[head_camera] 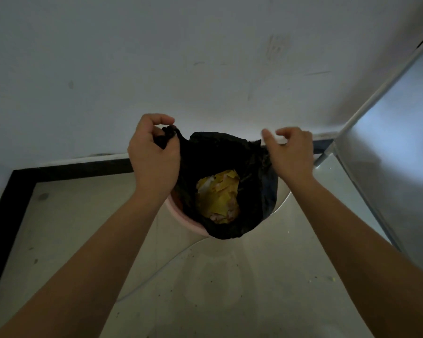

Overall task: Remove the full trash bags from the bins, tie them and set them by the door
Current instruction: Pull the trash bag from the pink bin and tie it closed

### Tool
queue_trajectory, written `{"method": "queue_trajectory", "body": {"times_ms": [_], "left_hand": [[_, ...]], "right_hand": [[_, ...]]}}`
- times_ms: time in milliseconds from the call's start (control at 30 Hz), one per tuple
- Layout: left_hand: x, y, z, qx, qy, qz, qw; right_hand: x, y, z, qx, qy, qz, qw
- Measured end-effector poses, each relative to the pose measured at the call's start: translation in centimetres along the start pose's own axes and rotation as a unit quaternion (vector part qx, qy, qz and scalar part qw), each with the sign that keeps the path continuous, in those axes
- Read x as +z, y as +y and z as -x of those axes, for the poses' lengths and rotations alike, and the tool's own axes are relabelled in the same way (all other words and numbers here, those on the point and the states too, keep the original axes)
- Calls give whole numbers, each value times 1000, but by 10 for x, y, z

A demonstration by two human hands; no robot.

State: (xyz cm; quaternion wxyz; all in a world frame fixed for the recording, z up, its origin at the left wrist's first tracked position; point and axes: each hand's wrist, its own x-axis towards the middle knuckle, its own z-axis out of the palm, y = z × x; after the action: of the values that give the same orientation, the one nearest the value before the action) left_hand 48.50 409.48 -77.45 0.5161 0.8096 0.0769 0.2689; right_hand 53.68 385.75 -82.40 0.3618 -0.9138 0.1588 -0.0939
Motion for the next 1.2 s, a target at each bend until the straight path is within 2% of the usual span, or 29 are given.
{"method": "queue_trajectory", "body": {"times_ms": [67, 100, 133, 200, 267, 333, 400, 467, 567, 633, 733, 800, 867, 933, 1000, 1067, 1200], "left_hand": [[2, 2, 1, 10, 7, 6, 1000], [3, 3, 1, 24, 8, 5, 1000], [4, 6, 1, 41, 9, 2, 999], [7, 12, -1, 62, 17, 6, 998], [9, 15, -3, 84, 24, 7, 996], [10, 19, -4, 137, 17, 6, 990], [12, 24, -7, 153, 14, 7, 988], [12, 32, -16, 151, 33, 17, 988], [8, 44, -32, 176, 99, 18, 979], [7, 40, -36, 126, 106, 20, 986], [5, 12, -15, 51, 54, -9, 997], [3, -18, 13, 29, 21, -31, 999], [4, -50, 40, -24, -30, -38, 999], [10, -75, 55, -49, -108, -92, 989], [19, -97, 58, -21, -177, -142, 974], [28, -106, 52, -56, -196, -110, 973], [42, -112, 25, -75, -190, -138, 969]], "right_hand": [[1, 8, 3, 83, -142, 100, 981], [4, 13, 6, 69, -194, 163, 965], [6, 16, 8, 23, -219, 226, 949], [4, 12, 9, -81, -179, 294, 935], [-4, 0, 5, -149, -47, 219, 963], [-21, -23, 1, -151, 92, 0, 984], [-36, -45, -2, -124, 97, -186, 970], [-46, -59, 0, -118, 60, -233, 963], [-56, -66, 4, -144, 70, -297, 941], [-51, -59, 5, -131, 63, -310, 940], [-29, -27, 17, -68, 18, -275, 959], [-13, 0, 29, -41, -62, -233, 970], [0, 28, 37, -55, -153, -153, 975], [12, 51, 39, -117, -214, -30, 969], [24, 67, 34, -177, -231, 73, 954], [33, 78, 25, -205, -236, 130, 941], [49, 72, 9, -237, -234, 125, 935]]}}
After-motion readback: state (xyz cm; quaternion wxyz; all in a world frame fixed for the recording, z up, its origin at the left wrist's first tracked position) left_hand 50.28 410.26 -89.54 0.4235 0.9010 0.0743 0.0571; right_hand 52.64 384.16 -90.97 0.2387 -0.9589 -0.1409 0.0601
